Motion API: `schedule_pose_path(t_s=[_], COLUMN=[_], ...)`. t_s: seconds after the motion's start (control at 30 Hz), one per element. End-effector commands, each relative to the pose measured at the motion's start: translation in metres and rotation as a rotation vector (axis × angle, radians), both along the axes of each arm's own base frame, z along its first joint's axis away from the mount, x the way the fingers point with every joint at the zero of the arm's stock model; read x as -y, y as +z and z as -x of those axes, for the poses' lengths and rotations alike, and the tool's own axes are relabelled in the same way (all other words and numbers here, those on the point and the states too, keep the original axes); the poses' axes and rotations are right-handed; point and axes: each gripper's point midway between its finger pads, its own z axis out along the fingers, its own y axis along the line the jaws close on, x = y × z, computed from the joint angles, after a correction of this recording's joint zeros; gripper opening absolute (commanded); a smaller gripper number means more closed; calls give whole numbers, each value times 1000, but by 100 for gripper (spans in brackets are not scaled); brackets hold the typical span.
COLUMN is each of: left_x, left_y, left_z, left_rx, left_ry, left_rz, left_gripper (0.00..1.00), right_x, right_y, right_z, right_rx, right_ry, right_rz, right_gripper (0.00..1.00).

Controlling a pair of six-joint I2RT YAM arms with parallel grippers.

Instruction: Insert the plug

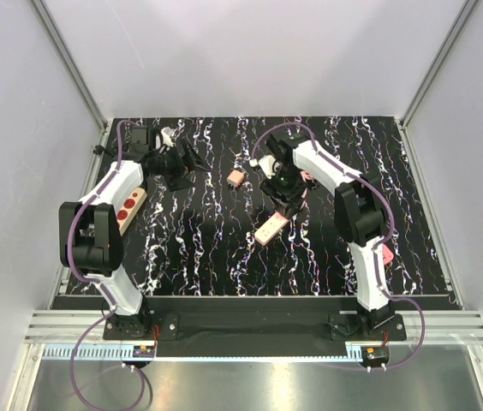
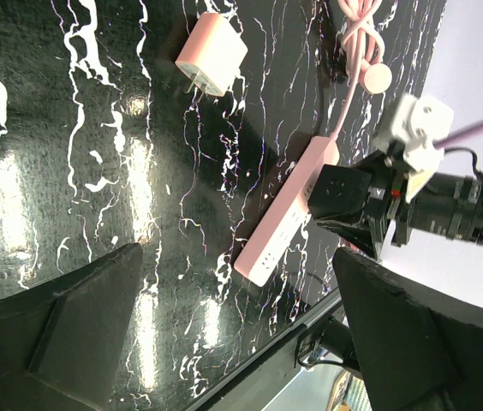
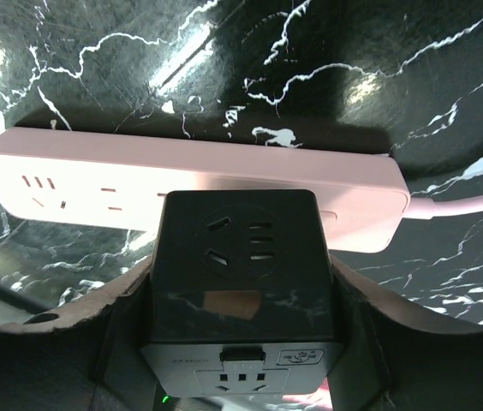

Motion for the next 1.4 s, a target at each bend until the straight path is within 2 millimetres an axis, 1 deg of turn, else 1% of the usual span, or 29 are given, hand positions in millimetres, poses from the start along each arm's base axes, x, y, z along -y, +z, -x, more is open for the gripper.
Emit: schedule_pose_path(t_s=[0.0,0.03,0.07,0.13,0.37,0.4,0.43,0.47,0.5,0.6,0.7,0.73,0.77,0.8,0.83,0.87,0.9,0.93,0.97,1.0,1.03,1.07,1.13,1.17,1.2,1.23,1.27,1.33,1.37], left_x=[-1,-1,-1,0,-1,-1,-1,-1,-1,-1,-1,-1,-1,-2,-1,-1,-1,-1,-1,-1,-1,-1,-1,-1,-1,-1,-2,-2,-2], left_y=[22,23,22,21,19,19,19,18,17,16,18,18,18,18,18,18,18,18,17,17,18,18,18,19,19,18,18,17,17], left_z=[-2,-2,-2,-2,-3,-3,-3,-3,-3,-3,-4,-4,-4,-4,-4,-3,-3,-3,-3,-3,-3,-3,-3,-2,-2,-2,-2,-2,-2], left_rx=[68,69,68,64,62,62,61,58,56,52,59,59,59,59,59,57,58,57,54,54,56,57,57,58,60,57,57,56,55], left_ry=[-6,-6,-6,-7,-3,-3,-4,-4,-3,-1,-2,-2,-2,-1,-2,-1,-2,-2,0,-2,-2,-3,-2,-1,-2,-2,-1,-2,-1], left_rz=[30,30,31,32,28,28,29,29,28,28,28,28,28,27,28,29,30,30,29,32,32,33,30,29,30,30,29,28,27], left_gripper=[99,99,99,99,99,99,99,99,99,99,99,99,99,99,99,99,99,99,99,99,99,99,99,99,99,99,99,99,99], right_x=[-12,-9,-6,0,2,7,8,11,14,21,17,16,14,13,16,17,17,20,17,16,18,13,12,13,15,11,6,2,-4], right_y=[-40,-40,-41,-43,-45,-51,-51,-52,-56,-58,-55,-51,-51,-45,-47,-47,-40,-45,-45,-42,-49,-51,-58,-61,-68,-64,-65,-61,-59], right_z=[11,17,13,15,16,16,16,21,21,23,15,19,14,12,17,11,9,16,10,8,14,10,9,9,9,5,8,8,10], right_rx=[15,23,51,45,-1,-16,-26,-57,-72,-93,-34,-26,9,41,41,89,121,111,146,173,166,182,177,165,141,132,97,79,53], right_ry=[114,129,137,125,53,35,21,11,-7,-62,-121,-152,-171,-189,-205,-239,-255,-271,-279,-284,-278,-270,-262,-270,-286,-303,-307,-308,-303], right_rz=[-3,-3,4,19,-30,-16,-13,-6,4,56,53,42,30,23,34,47,38,41,21,-2,-1,-31,-40,-29,-24,-45,-74,-116,-158], right_gripper=[0,0,0,0,0,0,0,0,0,0,0,0,0,0,0,0,0,0,0,0,0,0,0,0,0,0,0,0,0])
